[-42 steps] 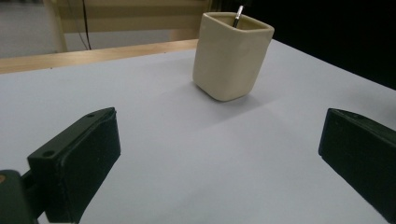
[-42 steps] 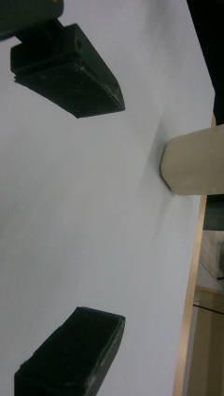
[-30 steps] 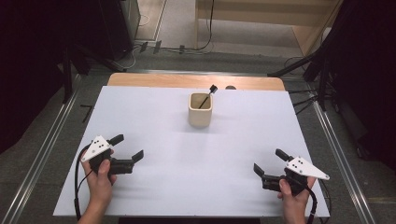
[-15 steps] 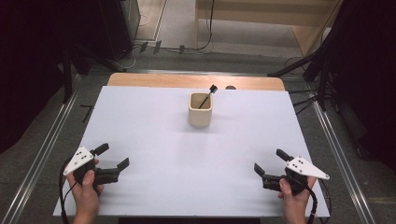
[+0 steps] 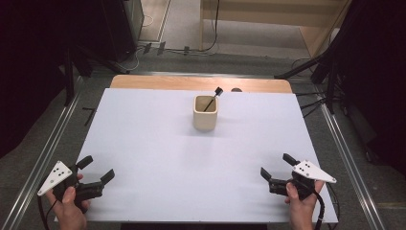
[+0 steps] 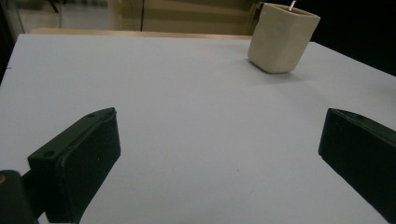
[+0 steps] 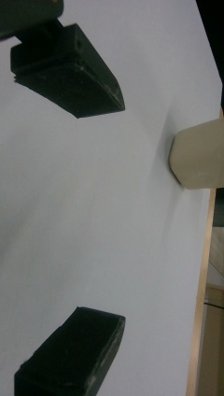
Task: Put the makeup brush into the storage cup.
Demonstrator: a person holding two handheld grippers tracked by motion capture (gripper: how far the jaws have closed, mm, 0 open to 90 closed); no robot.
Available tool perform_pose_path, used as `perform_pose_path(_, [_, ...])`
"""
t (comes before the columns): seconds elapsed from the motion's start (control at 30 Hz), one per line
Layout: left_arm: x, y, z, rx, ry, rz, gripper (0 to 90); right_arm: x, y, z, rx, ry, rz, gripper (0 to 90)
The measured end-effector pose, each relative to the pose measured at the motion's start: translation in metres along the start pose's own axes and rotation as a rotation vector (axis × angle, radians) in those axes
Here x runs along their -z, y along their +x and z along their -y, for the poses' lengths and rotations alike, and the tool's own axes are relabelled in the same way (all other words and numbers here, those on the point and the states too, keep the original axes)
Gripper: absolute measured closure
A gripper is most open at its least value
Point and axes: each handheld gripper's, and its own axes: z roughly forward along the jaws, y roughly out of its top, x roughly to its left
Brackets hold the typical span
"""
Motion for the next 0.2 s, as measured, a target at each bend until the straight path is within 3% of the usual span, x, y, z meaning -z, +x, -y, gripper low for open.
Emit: perform_pose_path(0.2, [0.0008, -0.0025, -0.0022, -0.011, -0.008, 0.025, 0.0, -0.0011, 0.0037, -0.0015, -0.002, 0.0, -0.002, 2.5])
